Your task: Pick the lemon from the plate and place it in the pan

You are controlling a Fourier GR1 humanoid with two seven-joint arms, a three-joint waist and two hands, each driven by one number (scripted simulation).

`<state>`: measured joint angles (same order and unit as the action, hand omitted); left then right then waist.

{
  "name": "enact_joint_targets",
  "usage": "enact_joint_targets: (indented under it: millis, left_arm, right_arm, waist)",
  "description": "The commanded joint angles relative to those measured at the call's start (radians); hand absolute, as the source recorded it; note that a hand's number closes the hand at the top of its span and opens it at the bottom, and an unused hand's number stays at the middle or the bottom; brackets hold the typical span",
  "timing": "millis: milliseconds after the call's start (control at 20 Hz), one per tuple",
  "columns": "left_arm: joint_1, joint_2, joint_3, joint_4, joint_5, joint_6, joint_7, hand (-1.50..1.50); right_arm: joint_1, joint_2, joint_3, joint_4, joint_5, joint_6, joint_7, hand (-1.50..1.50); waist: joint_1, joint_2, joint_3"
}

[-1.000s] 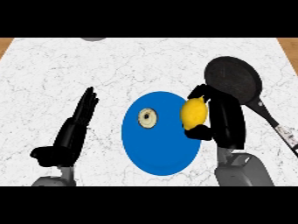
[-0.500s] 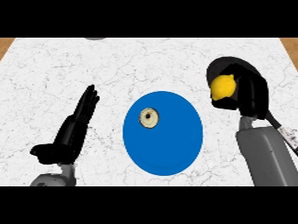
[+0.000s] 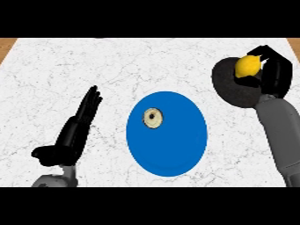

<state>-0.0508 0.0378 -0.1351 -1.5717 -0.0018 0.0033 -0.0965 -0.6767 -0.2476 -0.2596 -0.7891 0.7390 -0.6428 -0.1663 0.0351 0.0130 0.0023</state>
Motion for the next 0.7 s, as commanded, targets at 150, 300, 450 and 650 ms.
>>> enact_joint_targets:
  millis: [150, 300, 450, 650]
  left_arm:
    - [-0.023, -0.008, -0.006, 0.012, -0.006, -0.002, 0.012, 0.00]
    - [-0.007, 0.011, -0.011, -0.005, 0.002, -0.033, -0.020, 0.00]
    - [-0.039, -0.014, -0.024, 0.028, -0.007, -0.019, -0.003, 0.00]
    - [-0.032, -0.028, -0.035, 0.008, -0.021, -0.001, -0.003, 0.00]
  right_arm:
    - [-0.160, -0.099, -0.139, 0.323, -0.116, -0.057, -0.243, 1.50]
    - [-0.178, -0.150, -0.085, 0.451, -0.035, 0.132, -0.012, -1.50]
    - [-0.205, -0.152, -0.007, 0.536, 0.037, 0.239, -0.001, -1.50]
    - [-0.260, -0.124, -0.071, 0.583, -0.048, 0.364, -0.057, -1.50]
  waist:
    - [0.018, 0.009, 0.001]
    - [0.052, 0.021, -0.001]
    - [0.051, 0.023, -0.001]
    - [0.063, 0.026, 0.003]
